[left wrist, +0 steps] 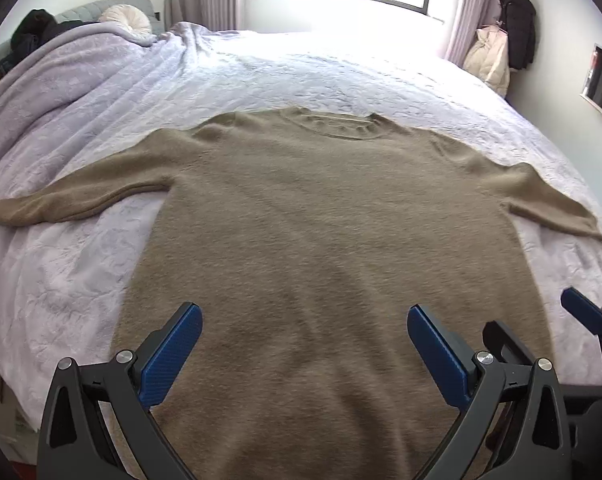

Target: Fold small clothes

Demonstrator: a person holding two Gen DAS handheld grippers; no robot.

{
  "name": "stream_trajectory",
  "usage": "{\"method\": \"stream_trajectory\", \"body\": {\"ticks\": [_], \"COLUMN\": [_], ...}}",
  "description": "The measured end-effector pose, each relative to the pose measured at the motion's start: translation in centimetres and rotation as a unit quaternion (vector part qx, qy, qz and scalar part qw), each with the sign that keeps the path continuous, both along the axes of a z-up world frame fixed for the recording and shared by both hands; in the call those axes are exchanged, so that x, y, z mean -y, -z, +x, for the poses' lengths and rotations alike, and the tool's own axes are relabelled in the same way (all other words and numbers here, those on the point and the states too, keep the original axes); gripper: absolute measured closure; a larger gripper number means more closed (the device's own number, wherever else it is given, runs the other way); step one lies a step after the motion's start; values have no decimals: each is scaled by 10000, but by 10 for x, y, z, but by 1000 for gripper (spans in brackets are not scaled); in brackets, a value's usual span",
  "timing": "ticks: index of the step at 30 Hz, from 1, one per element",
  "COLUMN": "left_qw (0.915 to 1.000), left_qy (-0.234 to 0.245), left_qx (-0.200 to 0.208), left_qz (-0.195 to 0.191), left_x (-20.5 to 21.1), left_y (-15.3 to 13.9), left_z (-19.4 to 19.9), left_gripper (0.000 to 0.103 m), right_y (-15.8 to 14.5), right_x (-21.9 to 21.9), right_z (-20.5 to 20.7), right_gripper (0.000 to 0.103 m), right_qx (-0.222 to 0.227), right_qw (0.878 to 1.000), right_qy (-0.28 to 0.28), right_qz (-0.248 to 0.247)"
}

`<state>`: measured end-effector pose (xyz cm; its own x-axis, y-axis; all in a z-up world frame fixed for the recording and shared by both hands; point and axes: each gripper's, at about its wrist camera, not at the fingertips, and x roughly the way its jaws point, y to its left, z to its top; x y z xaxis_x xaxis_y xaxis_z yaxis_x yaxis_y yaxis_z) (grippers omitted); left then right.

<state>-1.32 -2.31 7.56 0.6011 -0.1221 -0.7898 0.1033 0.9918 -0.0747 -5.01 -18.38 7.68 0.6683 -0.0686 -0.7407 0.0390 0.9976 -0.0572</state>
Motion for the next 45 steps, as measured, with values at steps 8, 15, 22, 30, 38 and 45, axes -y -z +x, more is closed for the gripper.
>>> {"method": "stream_trajectory", "body": {"ticks": [8, 15, 22, 30, 38, 45], "left_qw": [9992, 9970, 9941, 9934, 9943, 9937], "left_qy": [396, 755, 992, 900, 679, 275], "left_qx": [-27, -54, -335, -624, -748, -1040], "left_qz": [92, 160, 278, 346, 338, 328], "left_x": [57, 119, 182, 242, 267, 256], "left_y": [-13, -22, -4, 14, 28, 55], "left_z": [52, 93, 130, 172, 210, 237], "left_gripper": [0, 0, 0, 0, 0, 0], "right_y": [-16, -18, -7, 8, 28, 33], "right_x": [52, 123, 193, 298, 435, 450], "right_z": [22, 59, 90, 91, 58, 104], "right_gripper": [0, 0, 0, 0, 0, 39], "right_qx": [120, -5, -153, -231, -65, -12], "right_qw": [9996, 9977, 9933, 9798, 9331, 9424], "right_qy": [205, 681, 1134, 1951, 3258, 2975], "right_qz": [-127, 65, 154, 374, 1521, 1527]}}
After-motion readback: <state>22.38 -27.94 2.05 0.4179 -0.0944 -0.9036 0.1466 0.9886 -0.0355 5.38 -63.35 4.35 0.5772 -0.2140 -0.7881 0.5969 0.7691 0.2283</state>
